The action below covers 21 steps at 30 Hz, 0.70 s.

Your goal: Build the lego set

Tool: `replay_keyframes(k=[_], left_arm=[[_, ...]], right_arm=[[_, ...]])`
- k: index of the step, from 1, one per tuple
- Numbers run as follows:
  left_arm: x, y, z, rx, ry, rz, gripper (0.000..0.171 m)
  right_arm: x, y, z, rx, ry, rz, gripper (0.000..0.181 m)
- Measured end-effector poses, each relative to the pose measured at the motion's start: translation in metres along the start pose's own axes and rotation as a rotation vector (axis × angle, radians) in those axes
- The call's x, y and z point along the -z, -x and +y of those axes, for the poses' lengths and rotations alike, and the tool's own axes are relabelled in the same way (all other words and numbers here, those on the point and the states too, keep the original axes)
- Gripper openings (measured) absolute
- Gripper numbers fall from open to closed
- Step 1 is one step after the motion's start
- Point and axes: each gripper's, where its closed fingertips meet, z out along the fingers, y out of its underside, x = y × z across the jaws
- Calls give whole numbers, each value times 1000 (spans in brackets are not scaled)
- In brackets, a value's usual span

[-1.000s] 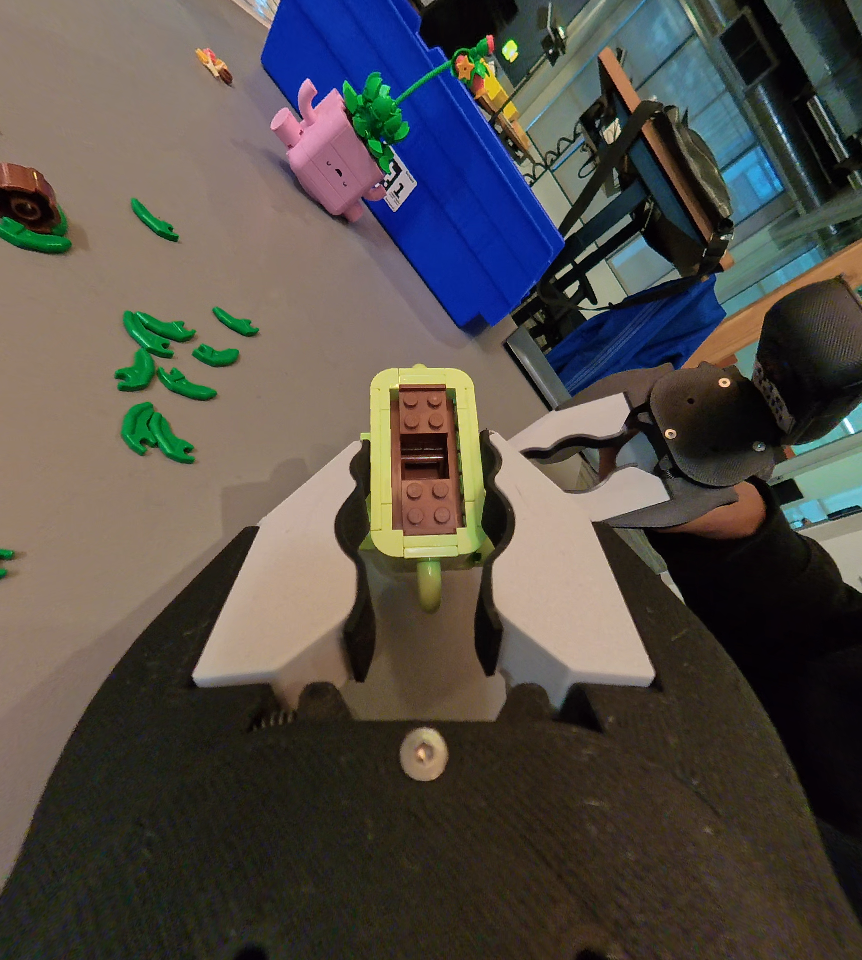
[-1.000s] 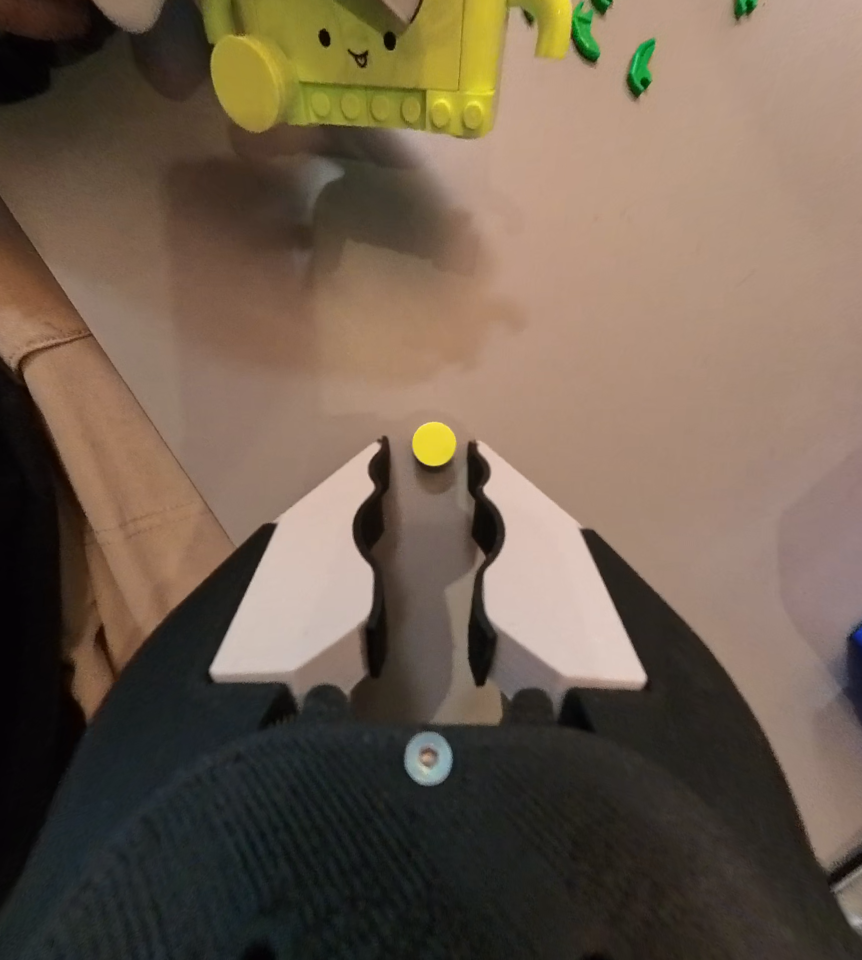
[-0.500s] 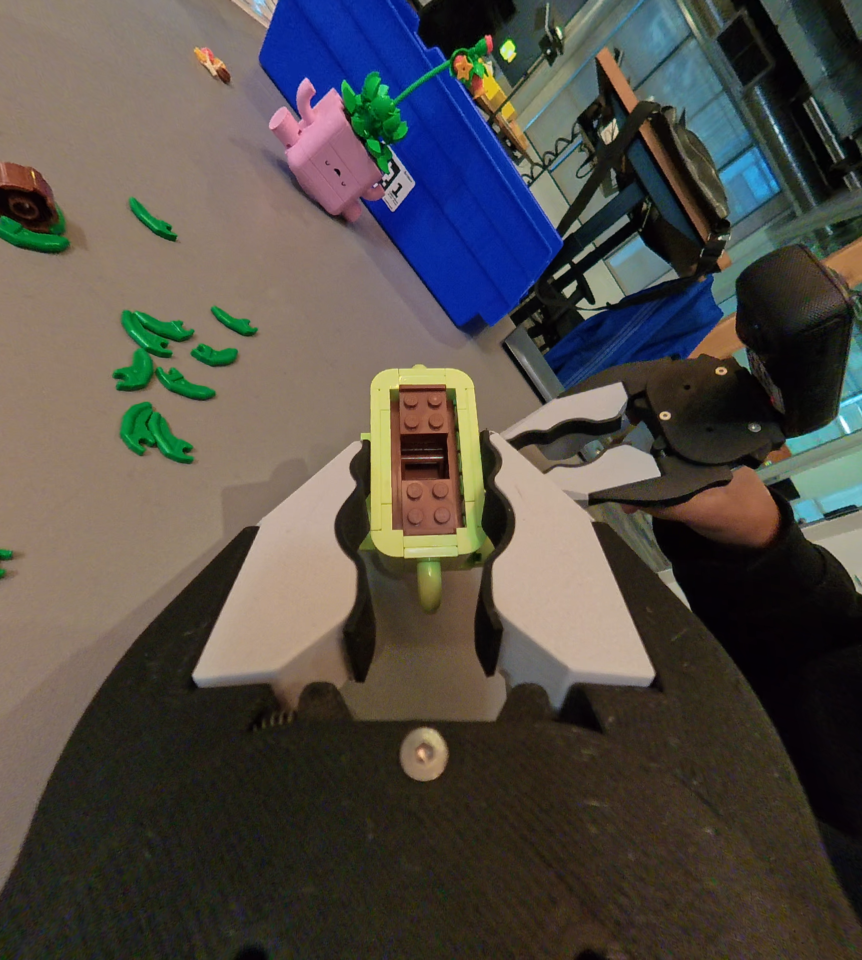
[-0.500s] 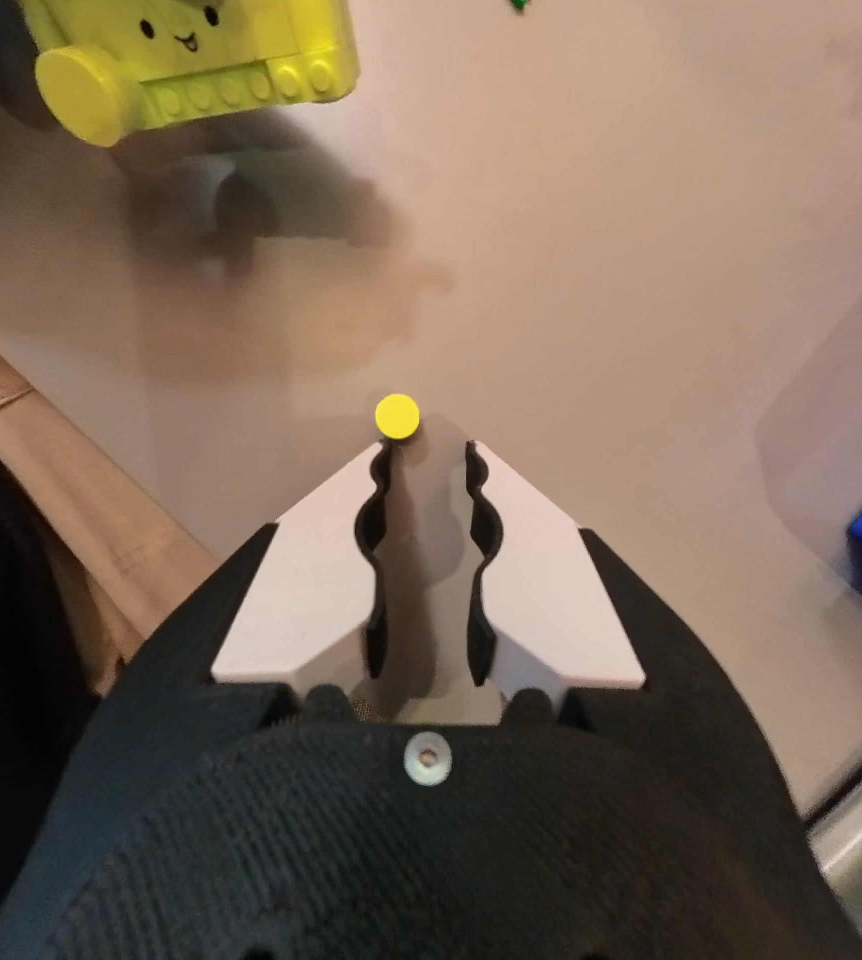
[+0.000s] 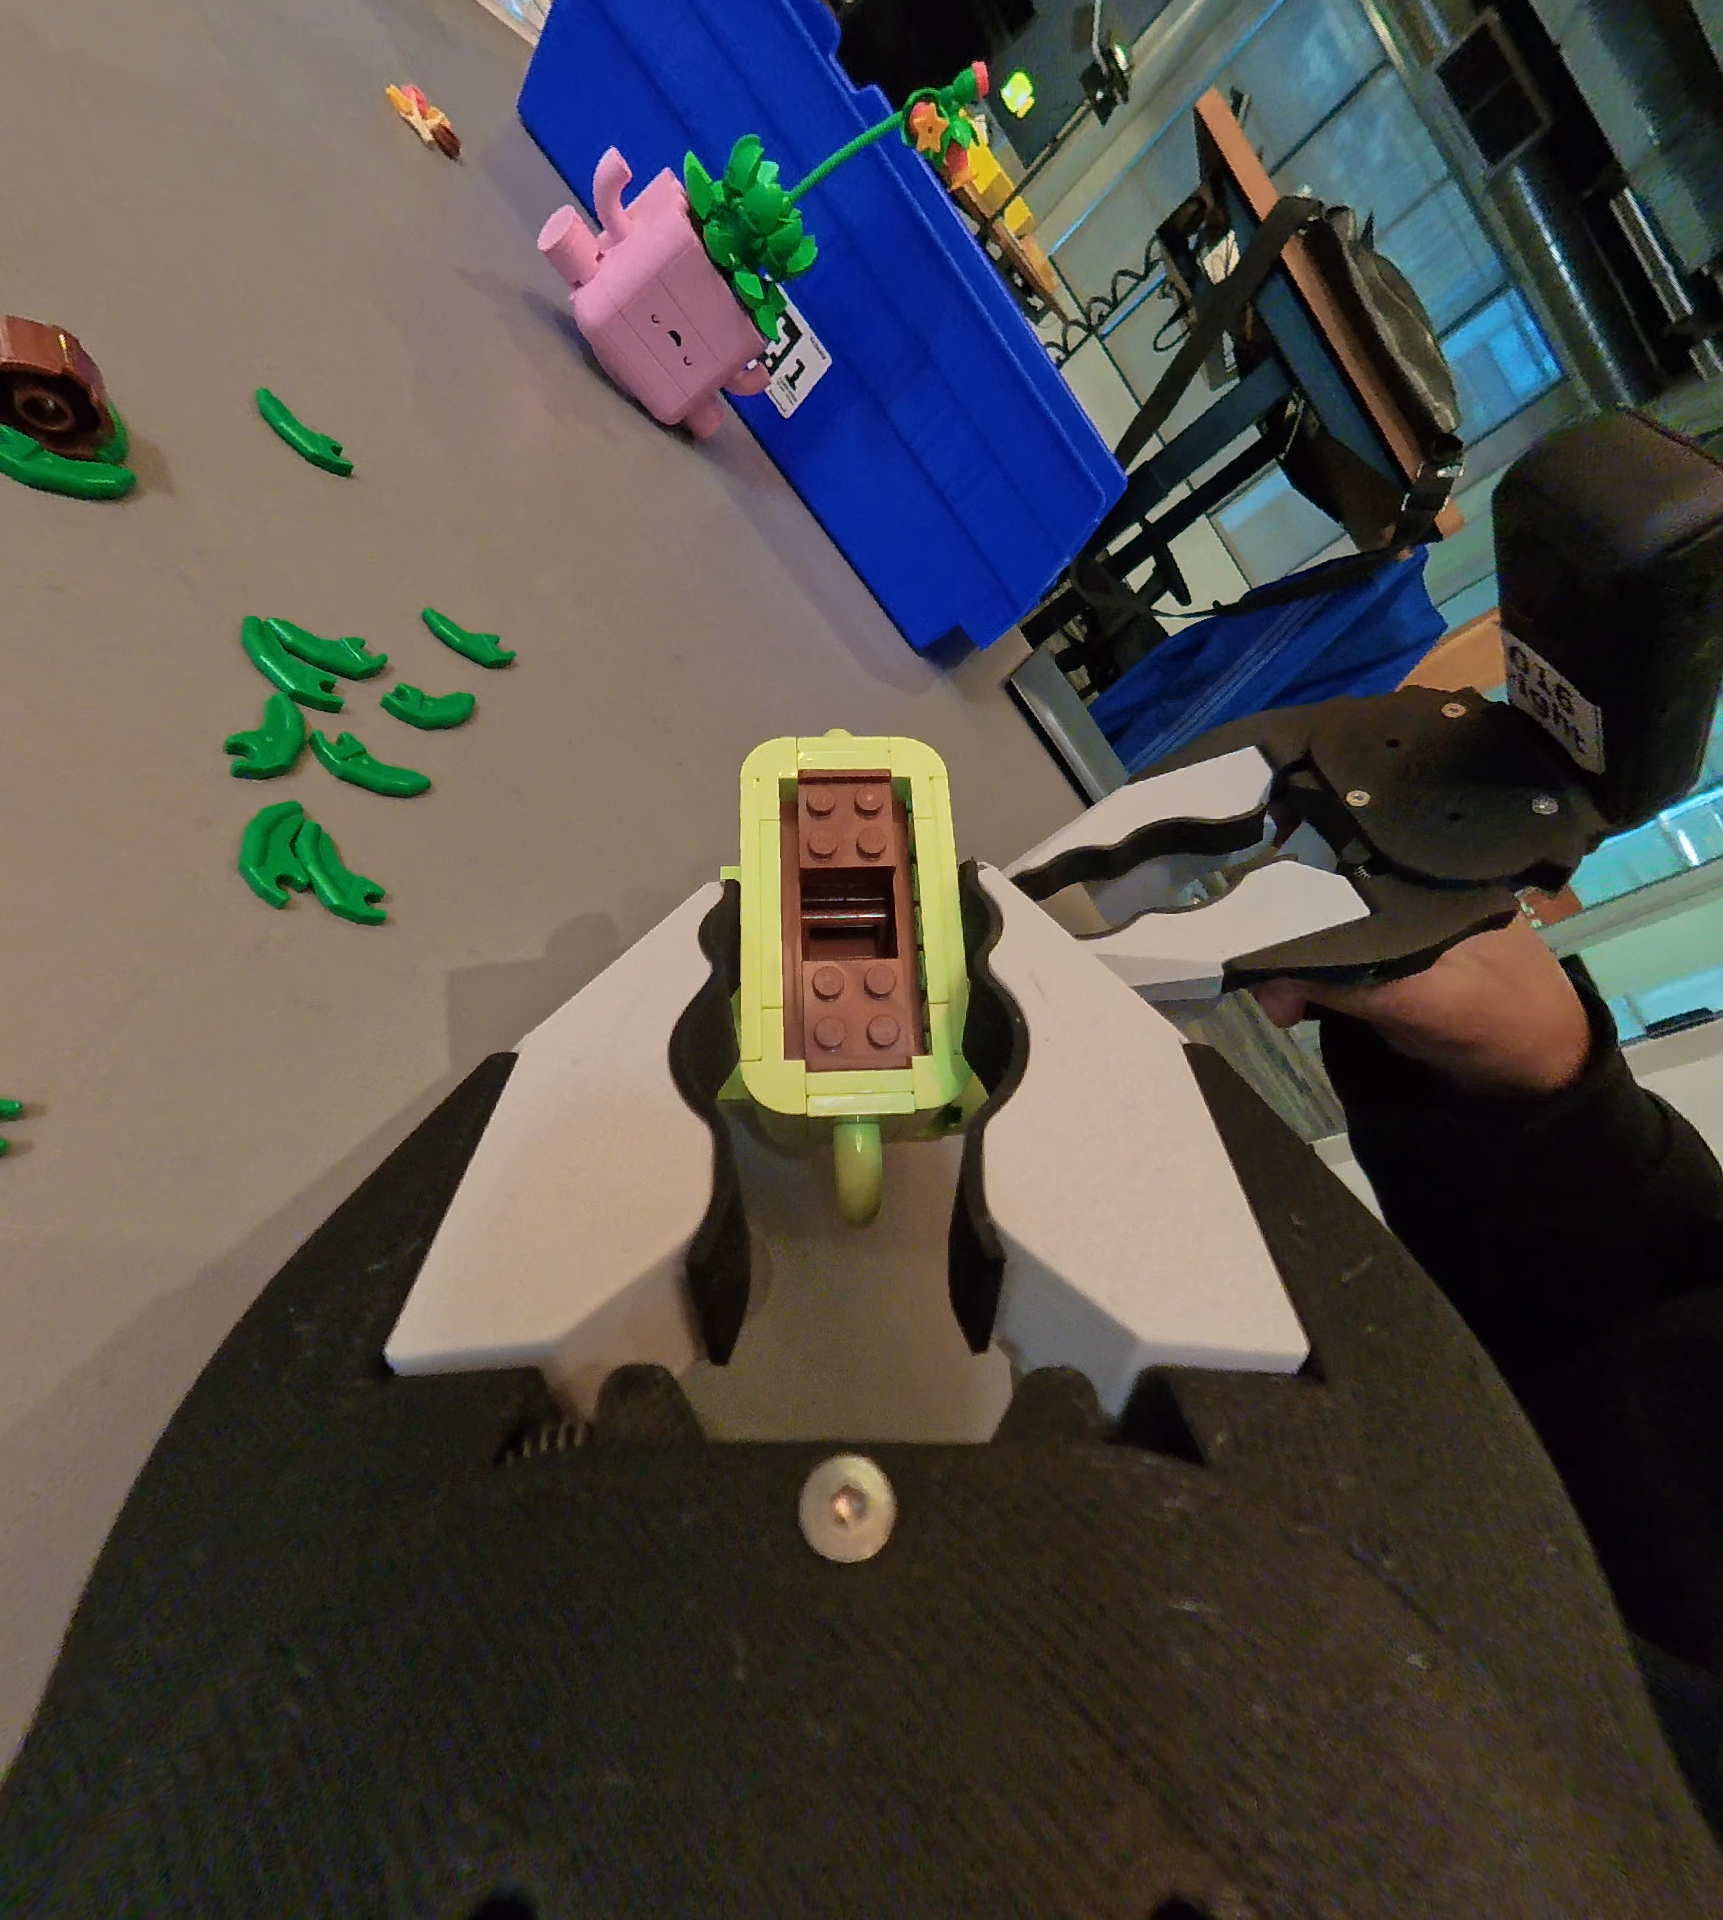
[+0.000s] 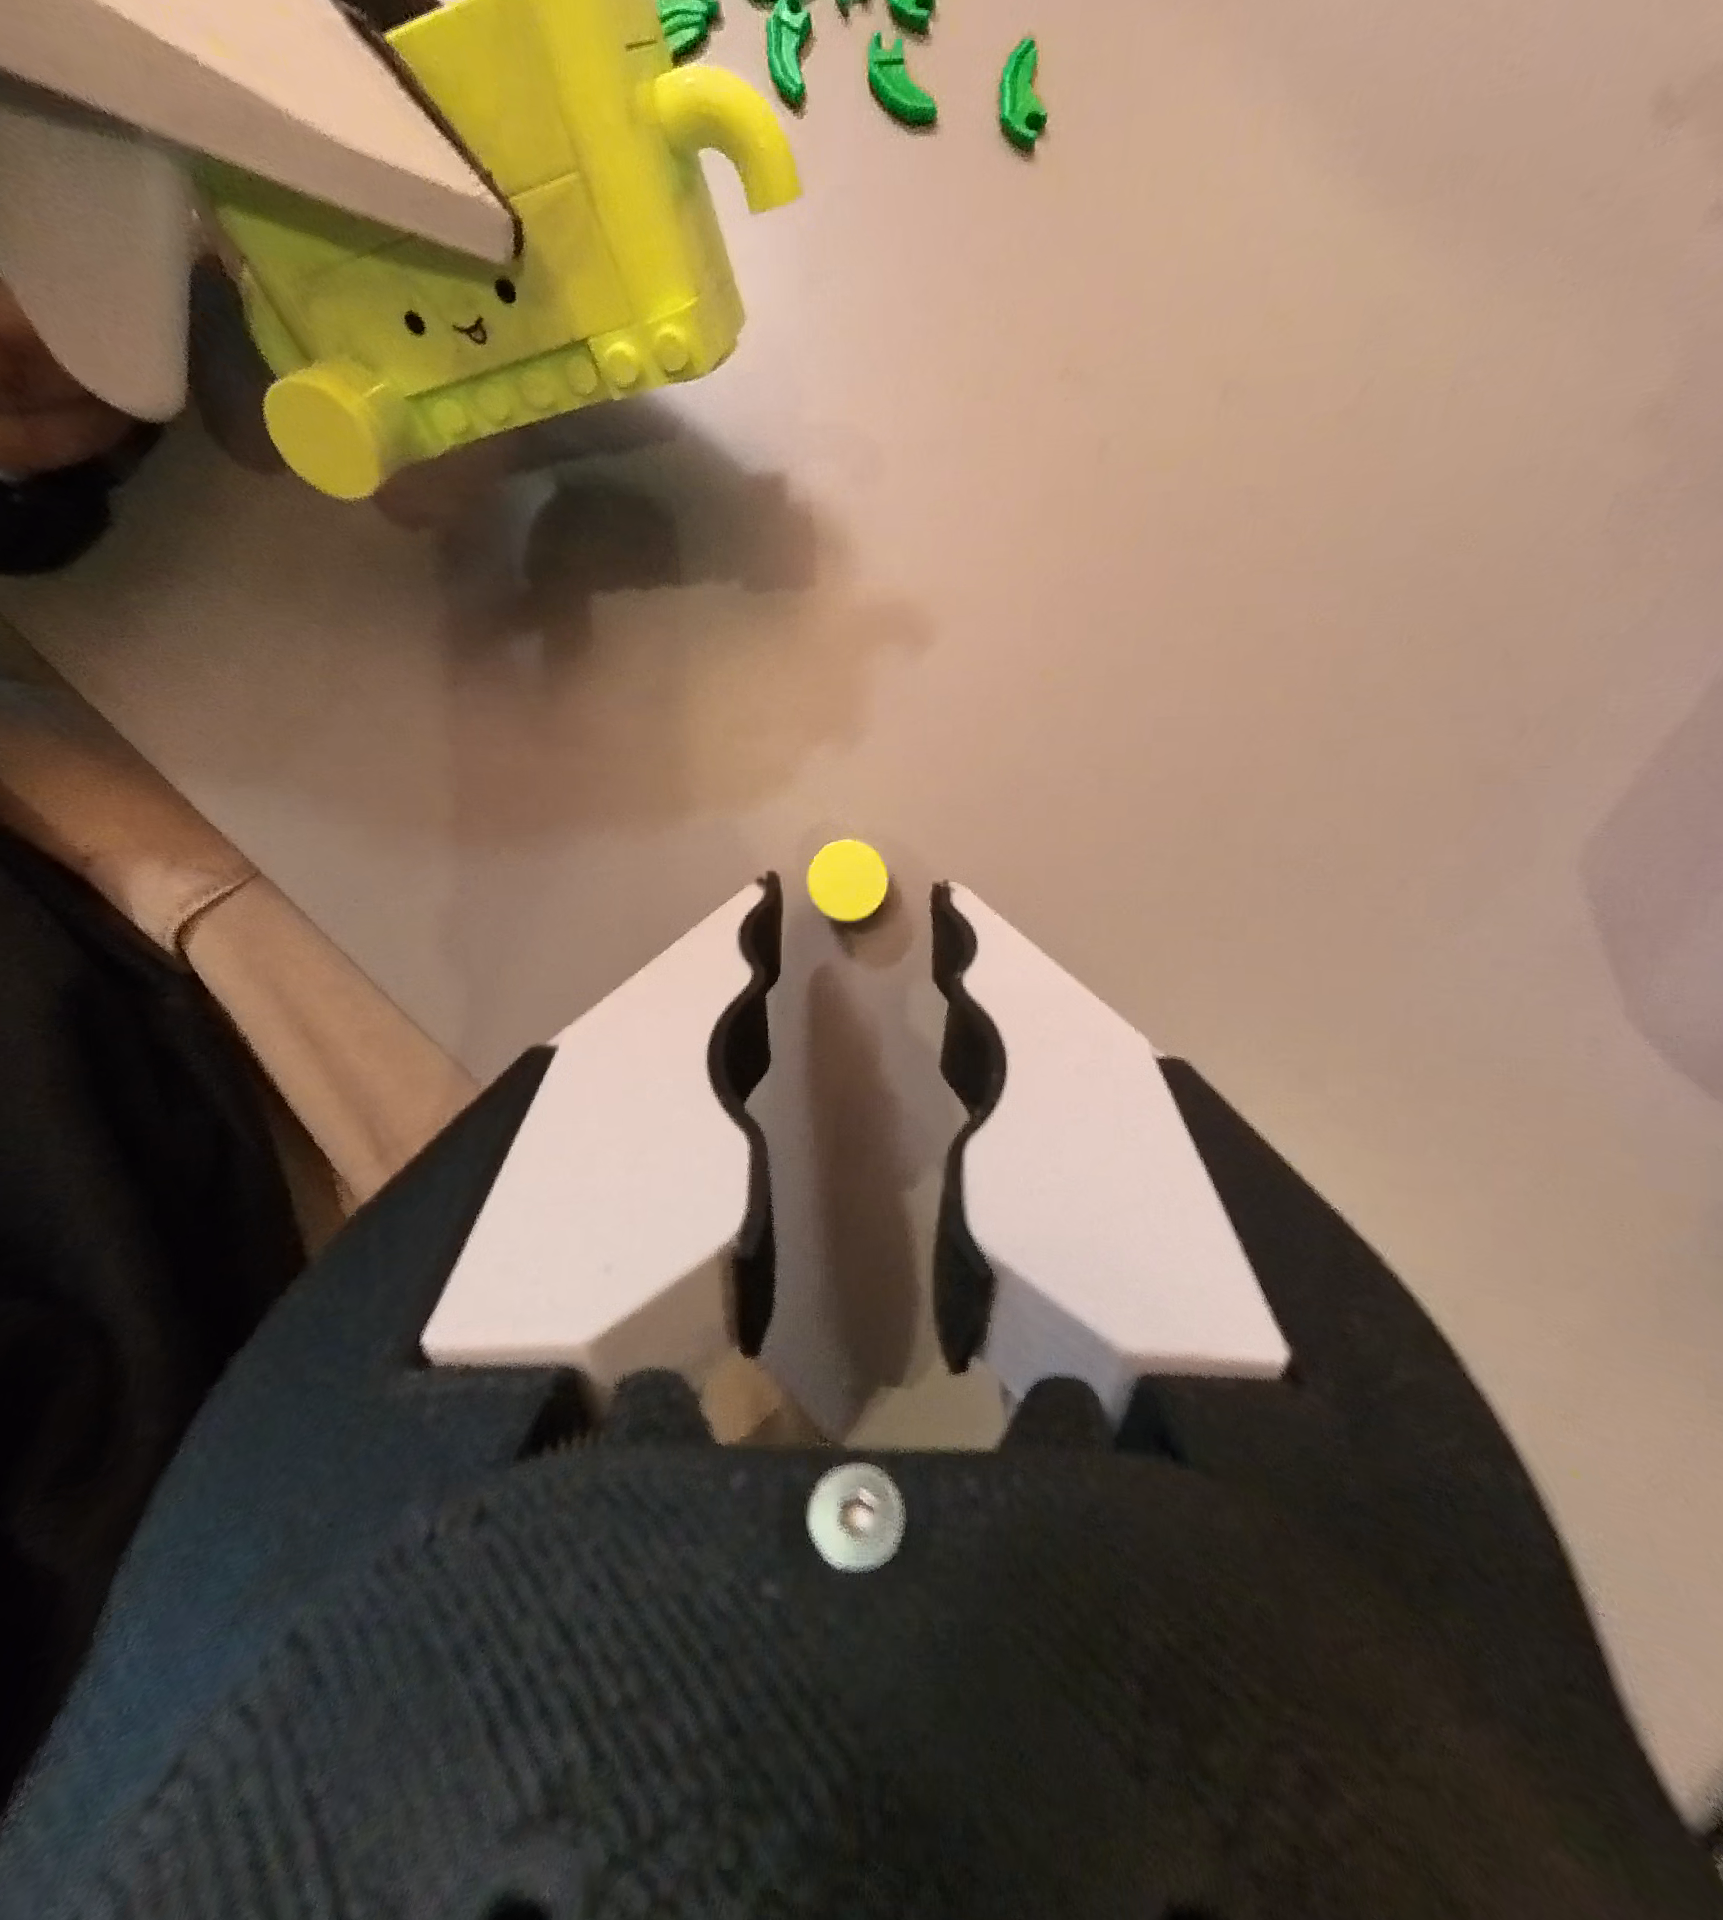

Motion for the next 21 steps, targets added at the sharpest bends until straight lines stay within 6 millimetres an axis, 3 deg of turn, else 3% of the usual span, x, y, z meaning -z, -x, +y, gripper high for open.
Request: replay_keyframes(k=[12,21], left_arm=[[-1,0,2,3,13,1,39],[-7,-4,21,21,150,37,39]], right_arm=[[-11,3,5,51,63,-32,14],[24,25,-47,64,-310,-255,14]])
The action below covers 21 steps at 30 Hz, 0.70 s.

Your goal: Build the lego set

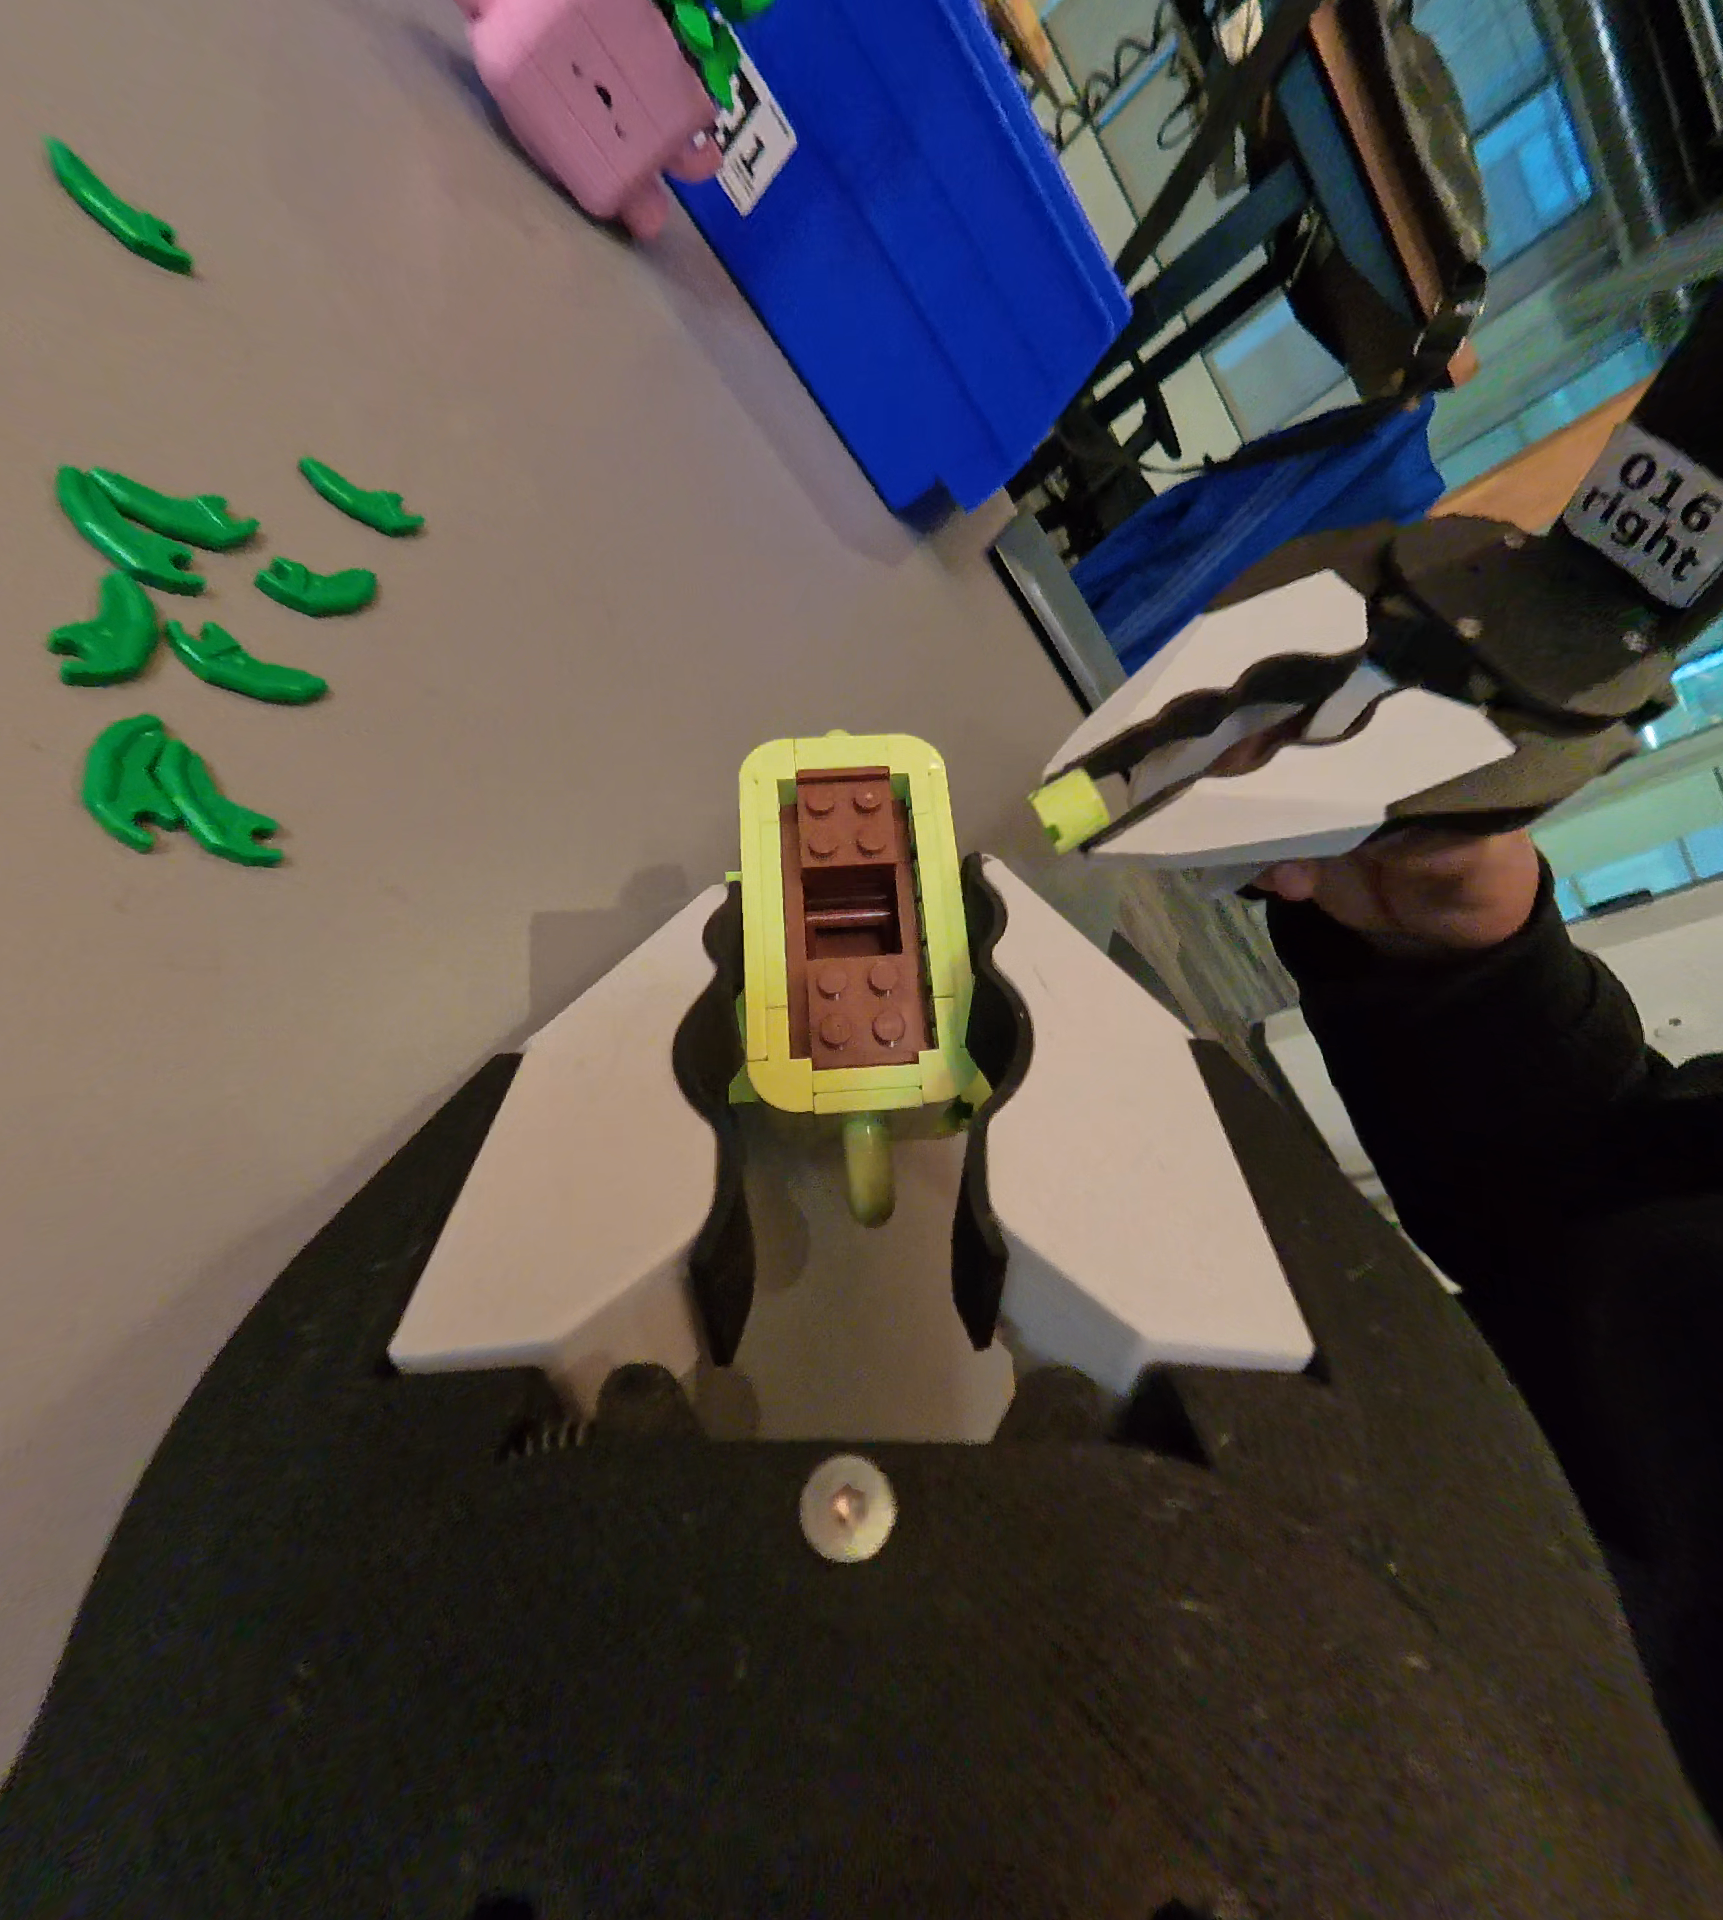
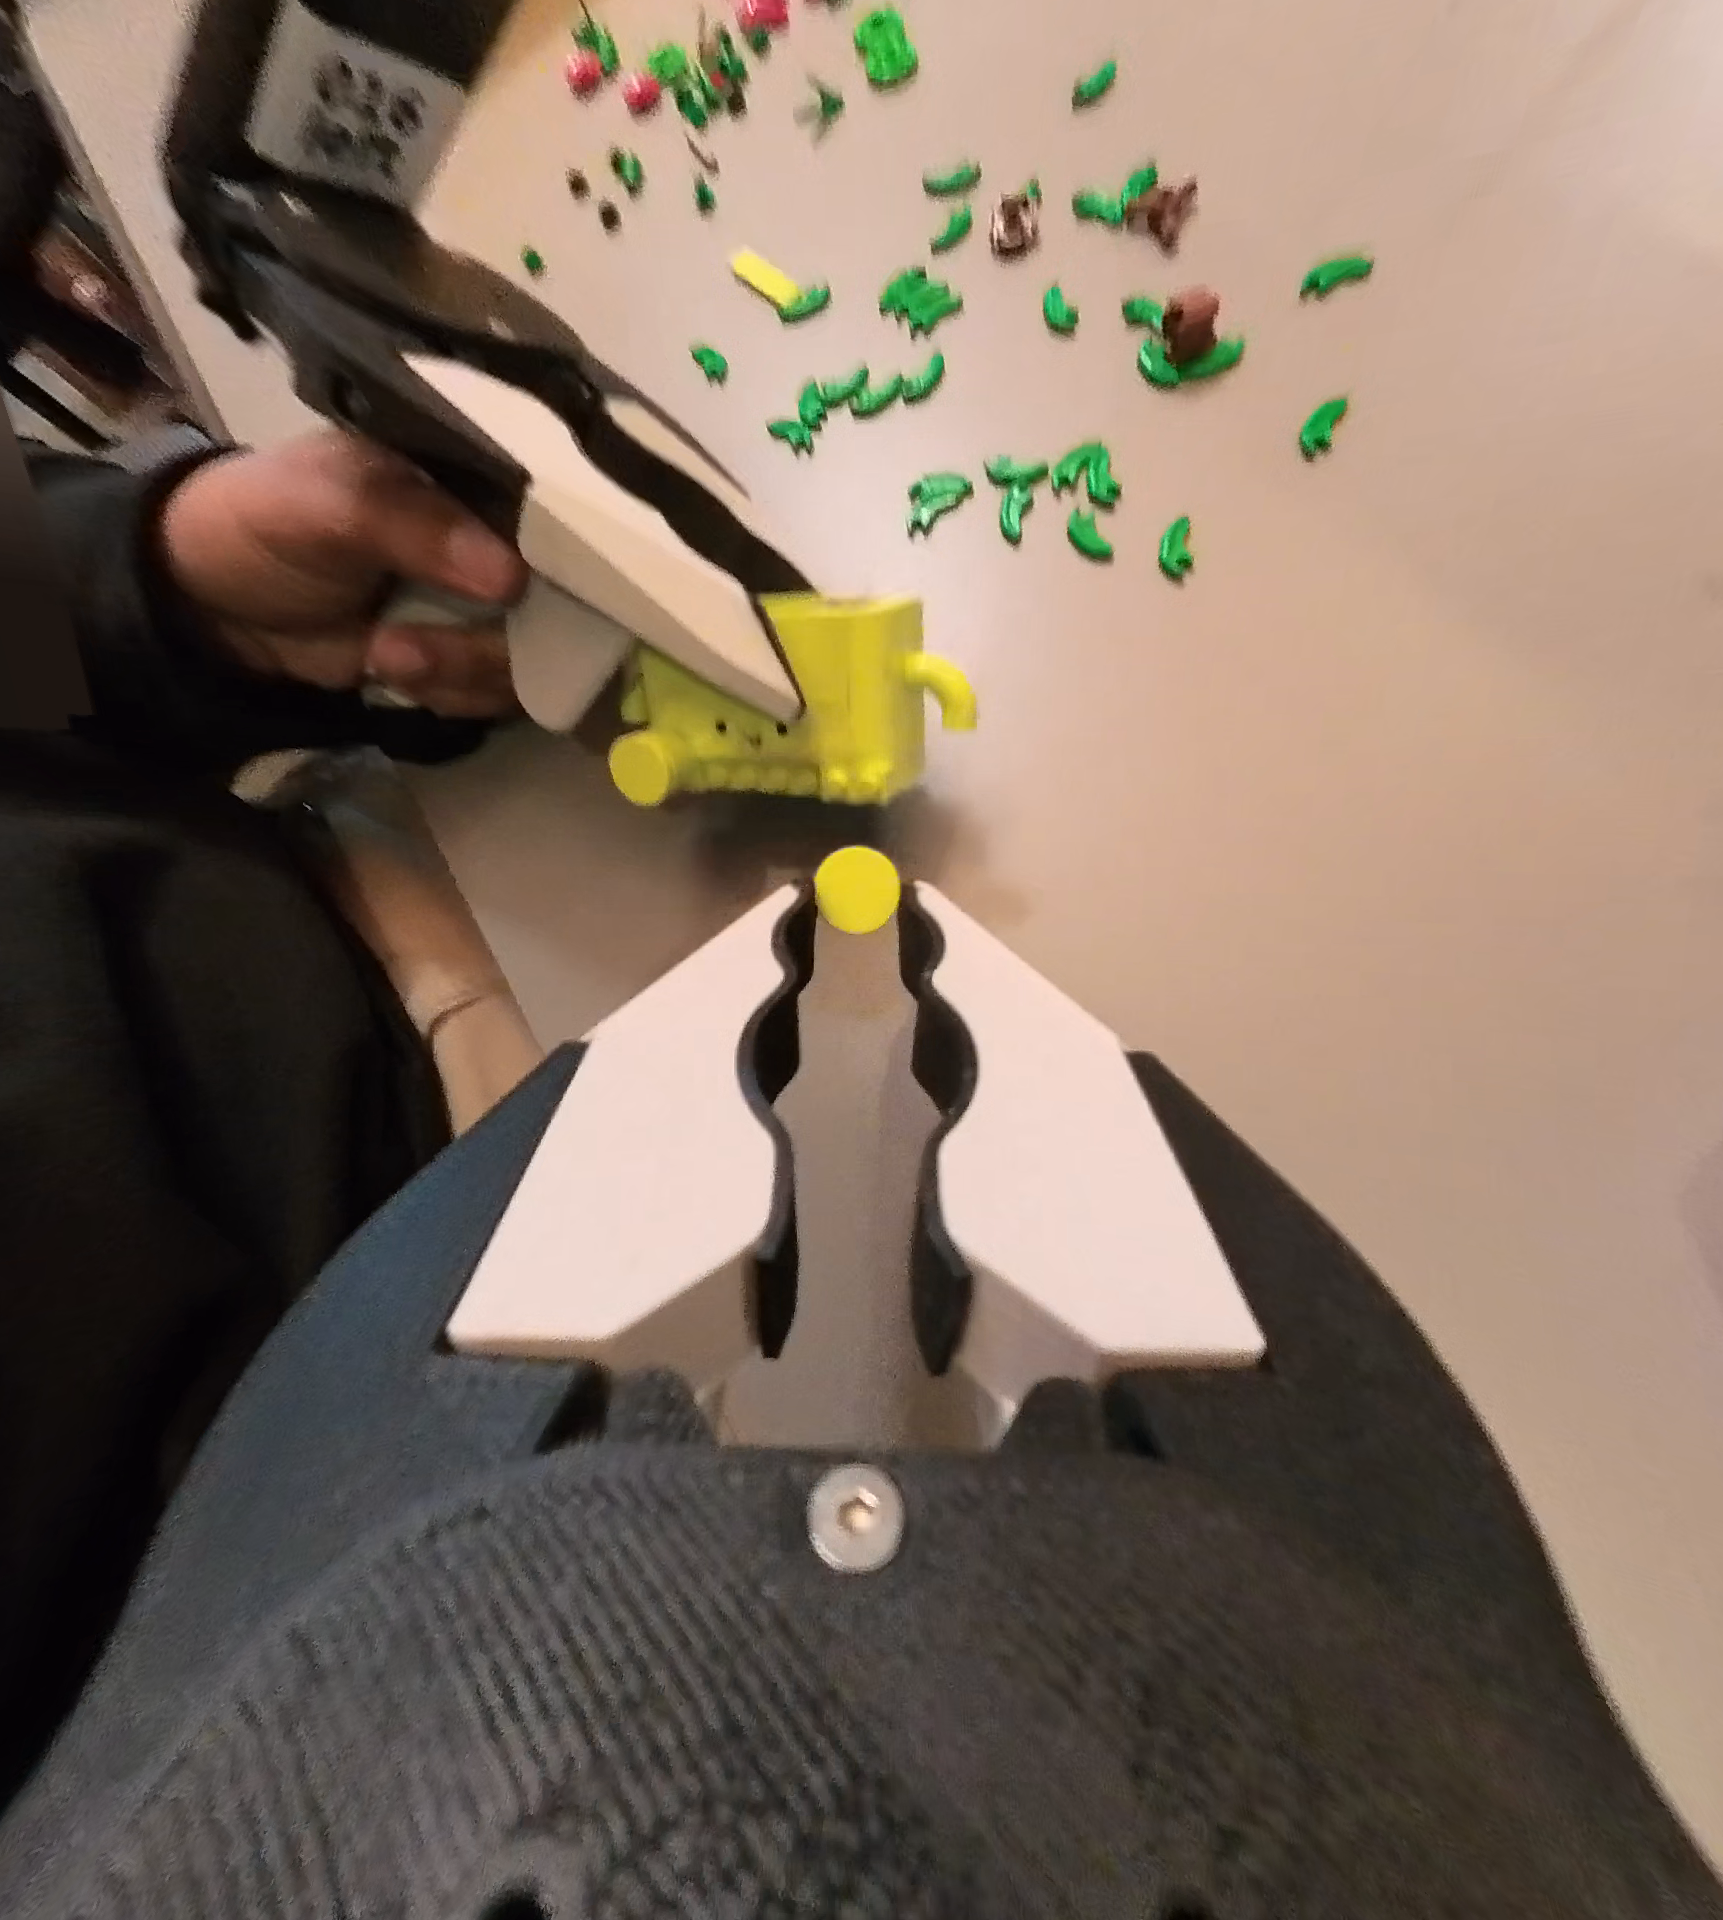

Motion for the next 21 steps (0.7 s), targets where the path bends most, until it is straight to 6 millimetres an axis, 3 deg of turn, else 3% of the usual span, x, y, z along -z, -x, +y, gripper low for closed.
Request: replay_keyframes(k=[6,17,21], left_arm=[[-1,-6,5,17,34,54,40],[0,-10,4,45,40,102,40],[1,-10,4,44,38,102,40]], right_arm=[[1,11,-14,-18,-89,-71,14],[-13,8,-3,338,68,207,14],[-16,10,-1,376,75,217,14]])
